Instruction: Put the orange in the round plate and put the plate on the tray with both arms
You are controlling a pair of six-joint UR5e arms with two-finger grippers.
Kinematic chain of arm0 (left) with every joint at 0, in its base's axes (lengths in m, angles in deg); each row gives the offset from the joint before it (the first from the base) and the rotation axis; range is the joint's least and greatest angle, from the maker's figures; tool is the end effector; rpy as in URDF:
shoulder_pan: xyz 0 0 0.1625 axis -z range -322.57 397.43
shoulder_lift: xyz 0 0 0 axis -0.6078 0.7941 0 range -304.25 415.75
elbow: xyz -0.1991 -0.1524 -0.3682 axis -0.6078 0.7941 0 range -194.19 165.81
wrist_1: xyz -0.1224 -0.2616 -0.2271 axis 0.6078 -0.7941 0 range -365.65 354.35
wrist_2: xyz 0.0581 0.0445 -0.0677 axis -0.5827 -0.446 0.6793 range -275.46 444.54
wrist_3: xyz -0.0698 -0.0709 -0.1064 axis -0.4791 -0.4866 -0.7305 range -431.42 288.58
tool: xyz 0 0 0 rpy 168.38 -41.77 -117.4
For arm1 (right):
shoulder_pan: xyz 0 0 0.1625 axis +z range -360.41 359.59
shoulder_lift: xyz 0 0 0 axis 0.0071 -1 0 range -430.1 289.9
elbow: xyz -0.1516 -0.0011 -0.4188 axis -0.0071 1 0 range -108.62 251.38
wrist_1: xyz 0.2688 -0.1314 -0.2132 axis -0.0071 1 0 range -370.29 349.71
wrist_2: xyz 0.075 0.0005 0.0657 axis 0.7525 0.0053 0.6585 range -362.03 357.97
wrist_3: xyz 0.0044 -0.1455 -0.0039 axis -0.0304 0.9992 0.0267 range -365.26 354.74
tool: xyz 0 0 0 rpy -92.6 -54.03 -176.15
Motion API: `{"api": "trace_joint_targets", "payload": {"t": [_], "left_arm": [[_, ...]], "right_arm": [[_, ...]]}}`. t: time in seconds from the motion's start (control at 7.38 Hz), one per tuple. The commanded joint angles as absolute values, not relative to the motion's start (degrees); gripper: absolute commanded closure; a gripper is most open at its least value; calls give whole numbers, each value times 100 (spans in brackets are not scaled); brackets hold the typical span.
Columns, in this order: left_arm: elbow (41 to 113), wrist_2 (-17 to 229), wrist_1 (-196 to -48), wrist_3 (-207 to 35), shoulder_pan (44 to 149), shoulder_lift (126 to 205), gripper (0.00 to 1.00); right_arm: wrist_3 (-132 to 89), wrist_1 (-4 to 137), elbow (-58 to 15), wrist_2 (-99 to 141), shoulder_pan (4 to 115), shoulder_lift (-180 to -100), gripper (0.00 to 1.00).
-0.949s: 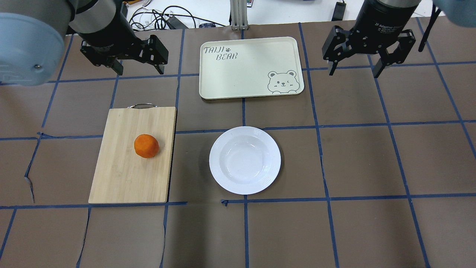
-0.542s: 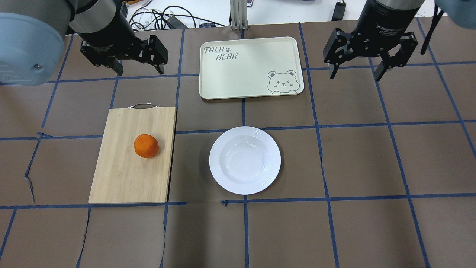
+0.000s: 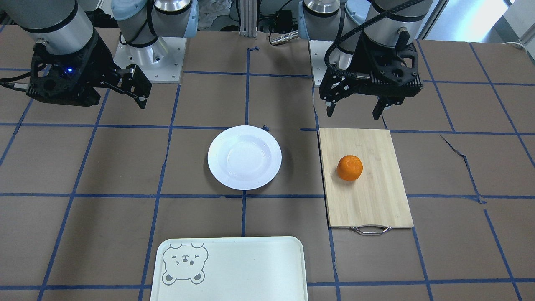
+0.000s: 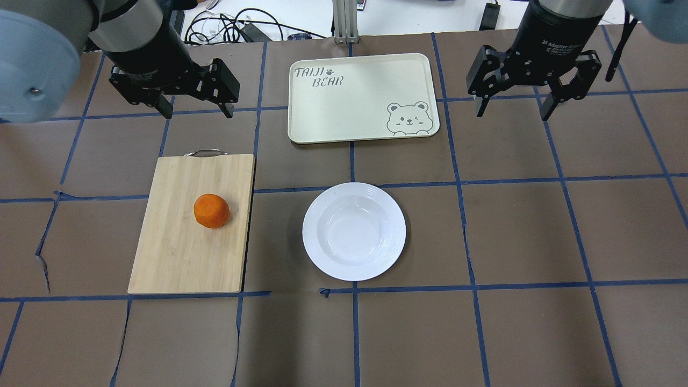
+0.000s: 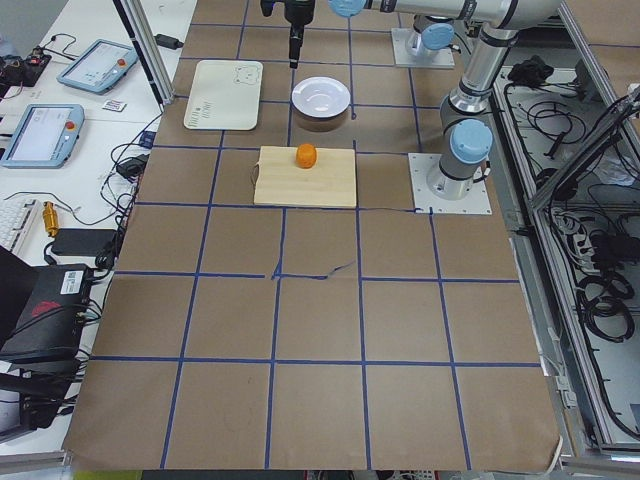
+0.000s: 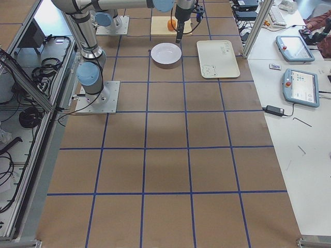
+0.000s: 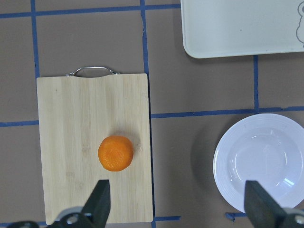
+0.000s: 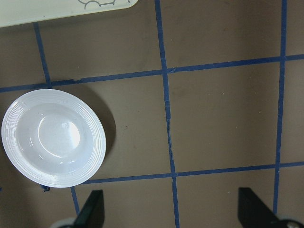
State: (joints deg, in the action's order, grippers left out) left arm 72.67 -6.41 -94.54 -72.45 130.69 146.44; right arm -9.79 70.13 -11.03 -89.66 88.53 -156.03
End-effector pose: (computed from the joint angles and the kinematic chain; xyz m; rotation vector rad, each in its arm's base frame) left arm -0.1566 -0.4478 0.4834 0.0600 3.1253 -0.0981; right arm 0.1309 -0.4596 0.4725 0.1544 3.0952 0.1657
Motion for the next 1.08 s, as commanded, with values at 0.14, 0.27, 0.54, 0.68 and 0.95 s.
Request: {"api": "trace_joint_targets", "payload": {"t": [0.14, 0.27, 0.54, 0.68, 0.95], "left_arm": [[7308, -617, -9469, -7239, 13068, 14628, 0], [7317, -617, -9468, -7239, 13068, 14628, 0], [7326, -617, -9460, -7239, 13068, 14619, 0], [7326, -617, -9460, -7239, 13068, 14619, 0], [7326, -617, -9460, -7239, 13059, 14619, 0]], "right_arm": [[-1001, 7013, -1123, -8965, 8854, -15570, 0], [-1010, 7021, -1123, -8931, 8854, -15570, 0], [-1045, 7039, -1123, -8948, 8854, -15570, 0], [-1045, 7039, -1123, -8922, 8854, -15570, 0], [-1027, 7039, -1123, -8983, 8854, -15570, 0]]}}
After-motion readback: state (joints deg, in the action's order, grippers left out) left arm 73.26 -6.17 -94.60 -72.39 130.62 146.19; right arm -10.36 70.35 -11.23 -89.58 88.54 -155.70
